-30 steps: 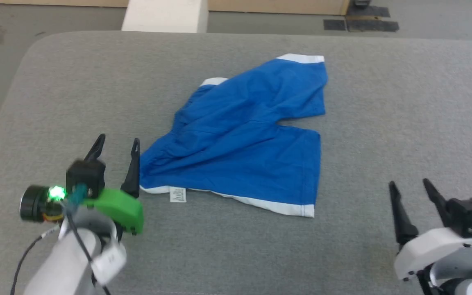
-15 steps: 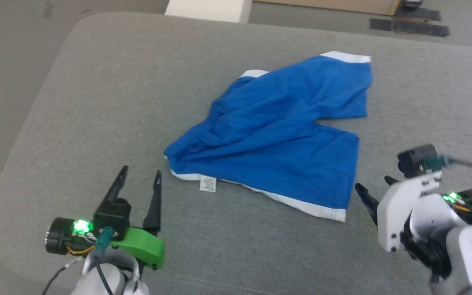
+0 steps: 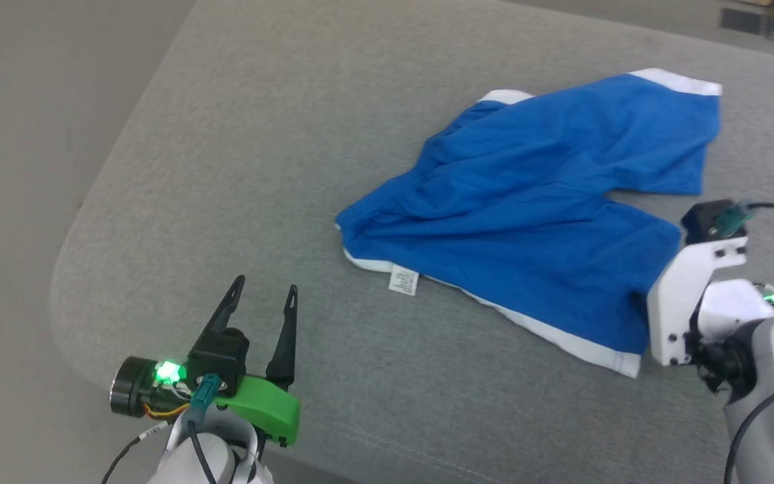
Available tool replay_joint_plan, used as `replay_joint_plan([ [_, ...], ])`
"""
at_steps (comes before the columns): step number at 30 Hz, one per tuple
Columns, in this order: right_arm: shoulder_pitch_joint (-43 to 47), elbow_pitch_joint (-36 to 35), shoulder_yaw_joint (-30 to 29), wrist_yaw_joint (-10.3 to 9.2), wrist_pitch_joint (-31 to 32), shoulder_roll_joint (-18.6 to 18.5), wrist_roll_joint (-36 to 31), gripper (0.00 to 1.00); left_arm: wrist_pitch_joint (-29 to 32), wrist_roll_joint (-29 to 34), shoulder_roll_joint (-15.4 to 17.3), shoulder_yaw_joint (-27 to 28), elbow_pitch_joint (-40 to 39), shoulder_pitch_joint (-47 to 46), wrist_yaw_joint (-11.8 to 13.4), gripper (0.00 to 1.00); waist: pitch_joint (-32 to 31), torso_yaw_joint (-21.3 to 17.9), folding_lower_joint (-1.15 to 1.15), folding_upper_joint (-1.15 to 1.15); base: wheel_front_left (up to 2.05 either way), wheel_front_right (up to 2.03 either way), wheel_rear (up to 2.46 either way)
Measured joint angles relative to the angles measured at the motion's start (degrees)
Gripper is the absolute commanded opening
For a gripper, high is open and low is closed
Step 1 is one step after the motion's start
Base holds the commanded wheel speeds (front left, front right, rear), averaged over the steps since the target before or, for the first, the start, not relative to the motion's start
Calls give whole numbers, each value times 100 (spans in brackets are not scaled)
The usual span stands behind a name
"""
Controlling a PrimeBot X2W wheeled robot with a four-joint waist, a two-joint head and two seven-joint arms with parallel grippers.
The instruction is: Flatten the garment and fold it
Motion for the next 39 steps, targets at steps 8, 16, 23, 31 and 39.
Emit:
replay_joint_plan([
  [8,-124,65,104,1,-101,-116,-147,0,-1,9,-36,33,120,-4,-1,100,185,187,0,0,0,0,0],
  [16,-82,207,283,4,-638,-381,-200,0,-4,40,-46,69,213,-23,-56,100,-10,22,0,0,0,0,0],
  [23,203,94,290,3,-567,-1251,18,0,-9,38,16,88,199,-10,-103,100,-246,-255,0,0,0,0,0],
  [31,475,32,343,3,-231,-2409,664,0,-9,24,34,59,92,-13,-110,100,-250,-480,0,0,0,0,0],
  [39,322,570,414,3,-979,-2436,836,100,-9,11,16,19,98,-22,-165,100,-171,-510,0,0,0,0,0],
])
